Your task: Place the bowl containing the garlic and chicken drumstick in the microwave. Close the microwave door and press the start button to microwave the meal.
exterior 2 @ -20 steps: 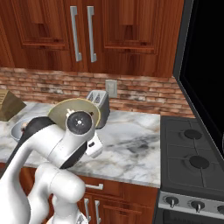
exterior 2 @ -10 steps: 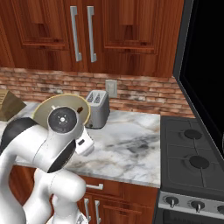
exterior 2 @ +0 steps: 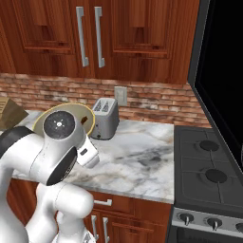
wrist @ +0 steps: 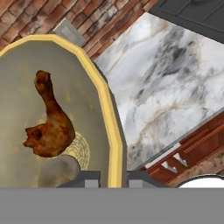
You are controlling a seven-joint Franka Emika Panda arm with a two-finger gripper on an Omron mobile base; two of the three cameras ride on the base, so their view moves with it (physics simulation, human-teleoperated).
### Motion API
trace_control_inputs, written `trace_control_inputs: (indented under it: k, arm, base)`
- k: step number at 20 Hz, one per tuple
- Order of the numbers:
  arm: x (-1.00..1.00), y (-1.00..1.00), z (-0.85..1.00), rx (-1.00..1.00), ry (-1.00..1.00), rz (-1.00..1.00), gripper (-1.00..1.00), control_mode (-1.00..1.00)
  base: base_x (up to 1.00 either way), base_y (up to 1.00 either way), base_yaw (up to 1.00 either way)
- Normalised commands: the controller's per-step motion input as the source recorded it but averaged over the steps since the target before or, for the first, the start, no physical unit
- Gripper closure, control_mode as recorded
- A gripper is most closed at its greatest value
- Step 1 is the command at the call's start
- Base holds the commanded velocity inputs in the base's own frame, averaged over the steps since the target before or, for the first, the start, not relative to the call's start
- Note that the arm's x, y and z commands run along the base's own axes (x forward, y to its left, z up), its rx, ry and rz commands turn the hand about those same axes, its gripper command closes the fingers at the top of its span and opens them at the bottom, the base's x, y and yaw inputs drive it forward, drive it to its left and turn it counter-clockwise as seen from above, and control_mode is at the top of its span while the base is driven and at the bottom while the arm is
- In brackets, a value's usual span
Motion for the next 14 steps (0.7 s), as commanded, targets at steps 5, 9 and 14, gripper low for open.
trace_control_inputs:
  k: [5,9,14]
  arm:
    - [-0.24,0.00,0.00,0.00,0.00,0.00,1.00,-1.00]
    - [-0.73,0.00,0.00,0.00,0.00,0.00,1.00,-1.00]
    - [-0.51,-0.03,0.01,0.00,-0.02,-0.02,1.00,-1.00]
  base:
    - [0.00,0.00,0.00]
    - [0.00,0.00,0.00]
    - [0.00,0.00,0.00]
